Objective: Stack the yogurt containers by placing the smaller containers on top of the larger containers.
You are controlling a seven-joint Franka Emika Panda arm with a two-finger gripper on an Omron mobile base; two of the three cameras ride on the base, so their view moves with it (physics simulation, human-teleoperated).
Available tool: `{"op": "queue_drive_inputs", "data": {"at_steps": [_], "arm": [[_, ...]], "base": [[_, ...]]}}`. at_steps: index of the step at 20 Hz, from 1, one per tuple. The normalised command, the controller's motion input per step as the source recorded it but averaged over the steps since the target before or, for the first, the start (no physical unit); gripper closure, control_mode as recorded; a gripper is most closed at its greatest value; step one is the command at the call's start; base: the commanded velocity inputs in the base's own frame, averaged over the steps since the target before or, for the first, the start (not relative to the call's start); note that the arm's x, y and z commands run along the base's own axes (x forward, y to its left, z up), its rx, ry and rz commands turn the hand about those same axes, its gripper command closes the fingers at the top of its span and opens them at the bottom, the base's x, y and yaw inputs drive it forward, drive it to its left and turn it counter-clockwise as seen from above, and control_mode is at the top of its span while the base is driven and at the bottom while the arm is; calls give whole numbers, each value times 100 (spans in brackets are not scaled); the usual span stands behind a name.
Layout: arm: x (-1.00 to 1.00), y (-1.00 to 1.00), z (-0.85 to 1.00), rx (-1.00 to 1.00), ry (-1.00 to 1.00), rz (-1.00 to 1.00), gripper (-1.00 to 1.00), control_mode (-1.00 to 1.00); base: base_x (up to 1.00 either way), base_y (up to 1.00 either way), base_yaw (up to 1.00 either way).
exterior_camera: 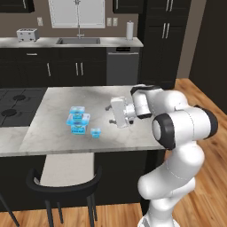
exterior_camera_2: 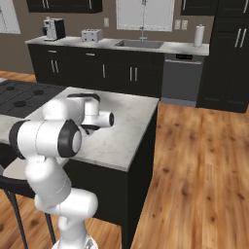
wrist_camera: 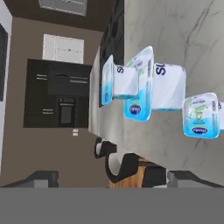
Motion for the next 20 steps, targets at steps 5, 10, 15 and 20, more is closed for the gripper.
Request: {"op": "queue_drive_inputs", "data": {"at_steps": [5, 10, 15, 20], "arm": [[0, 0, -38, 0, 0, 11, -100, -100], [0, 0, -34, 0, 0, 10, -100, -100], [0, 1, -29, 0, 0, 9, -100, -100], [0, 11, -23, 0, 0, 7, -100, -100]], "base": [[0, 0, 0], [0, 0, 0], [0, 0, 0], [0, 0, 0]]}}
